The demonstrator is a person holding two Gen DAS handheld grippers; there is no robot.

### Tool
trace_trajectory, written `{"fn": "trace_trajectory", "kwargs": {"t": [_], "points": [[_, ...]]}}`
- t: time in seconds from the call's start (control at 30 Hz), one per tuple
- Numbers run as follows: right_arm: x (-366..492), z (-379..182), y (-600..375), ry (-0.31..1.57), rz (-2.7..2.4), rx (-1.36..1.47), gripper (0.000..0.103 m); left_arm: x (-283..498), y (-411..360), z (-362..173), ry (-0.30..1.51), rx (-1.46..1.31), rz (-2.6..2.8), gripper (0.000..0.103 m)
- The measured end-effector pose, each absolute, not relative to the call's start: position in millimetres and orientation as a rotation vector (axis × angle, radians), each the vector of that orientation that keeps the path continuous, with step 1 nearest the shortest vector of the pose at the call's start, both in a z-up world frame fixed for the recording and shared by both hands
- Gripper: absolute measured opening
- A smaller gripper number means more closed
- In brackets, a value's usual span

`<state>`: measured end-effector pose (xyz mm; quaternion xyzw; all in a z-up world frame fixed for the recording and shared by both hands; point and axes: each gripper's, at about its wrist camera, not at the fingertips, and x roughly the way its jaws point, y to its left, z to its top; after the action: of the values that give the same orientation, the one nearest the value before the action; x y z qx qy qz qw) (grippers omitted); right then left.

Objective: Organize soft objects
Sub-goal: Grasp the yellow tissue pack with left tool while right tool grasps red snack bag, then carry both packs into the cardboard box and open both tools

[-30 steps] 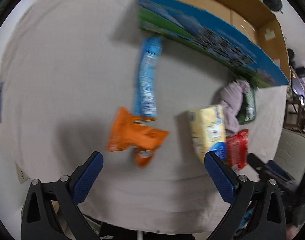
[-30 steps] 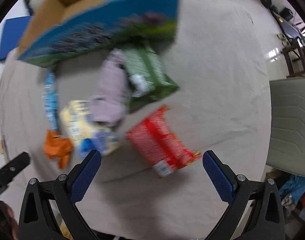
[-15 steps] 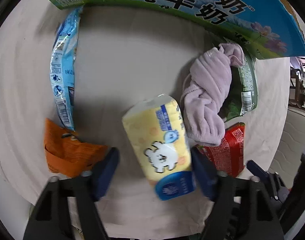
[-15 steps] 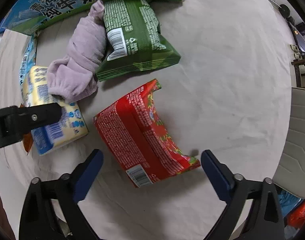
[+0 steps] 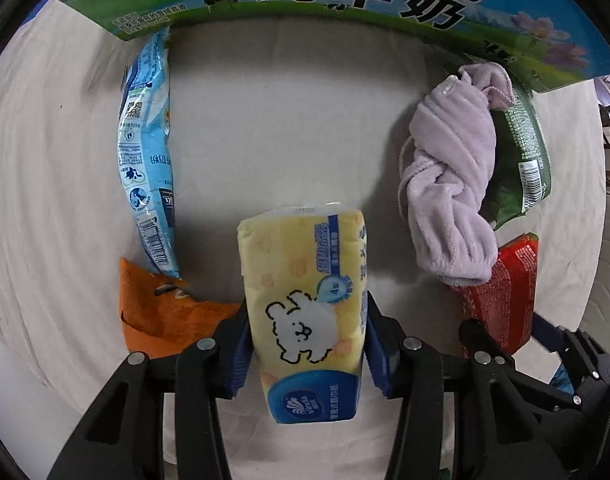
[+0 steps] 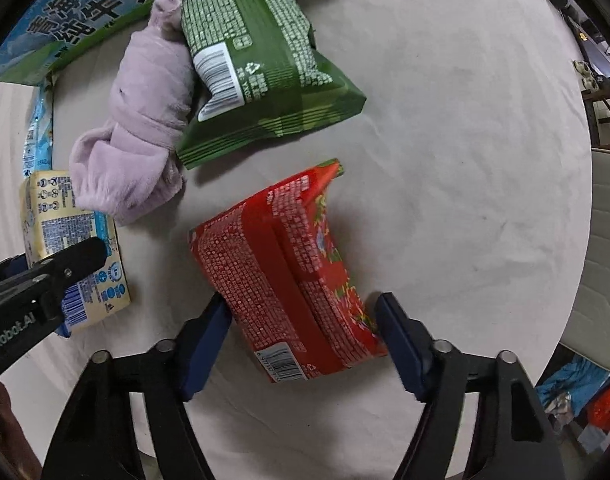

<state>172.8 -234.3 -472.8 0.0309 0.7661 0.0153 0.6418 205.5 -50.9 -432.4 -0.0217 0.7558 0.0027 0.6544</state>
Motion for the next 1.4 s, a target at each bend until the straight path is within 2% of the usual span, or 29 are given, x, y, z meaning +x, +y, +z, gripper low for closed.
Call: {"fn": "trace_trajectory", "kwargs": {"t": [0.1,0.2,0.6,0.93,1.03,1.27,1.4], "points": [[169.1,-471.4,-231.8,1.732,0.021,0.072,0.058,195.4,-55.2,-431.5,1.693,-0.018,0.021,0.042],[164.4,-470.4,-235.4,1.729,0.008,0.065,0.053,198.5,-68.8,-432.0,1.660,0.021,0.040,0.041],[130.2,-446.6,-268.0,1.694,0.020,0.119,0.048,157.7,-83.0,-370.9,1.551,0.005,0.047,0.041],[103.2,-357.9,-298.2,1.564,0.108,0.201,0.047,156.0,-91.1,-285.6,1.402,-0.037,0.004,0.041],[133.1,-318.7,-300.8,1.509,0.136,0.228,0.047,164.2,-90.3,-259.0,1.355,-0.064,-0.028,0.041],[186.8,-239.2,-280.7,1.385,0.182,0.264,0.047,234.3,-74.7,-196.8,1.246,-0.078,-0.111,0.041],[243.0,-221.9,-268.9,1.340,0.145,0.264,0.047,295.7,-61.9,-194.0,1.241,-0.070,-0.140,0.041]]}}
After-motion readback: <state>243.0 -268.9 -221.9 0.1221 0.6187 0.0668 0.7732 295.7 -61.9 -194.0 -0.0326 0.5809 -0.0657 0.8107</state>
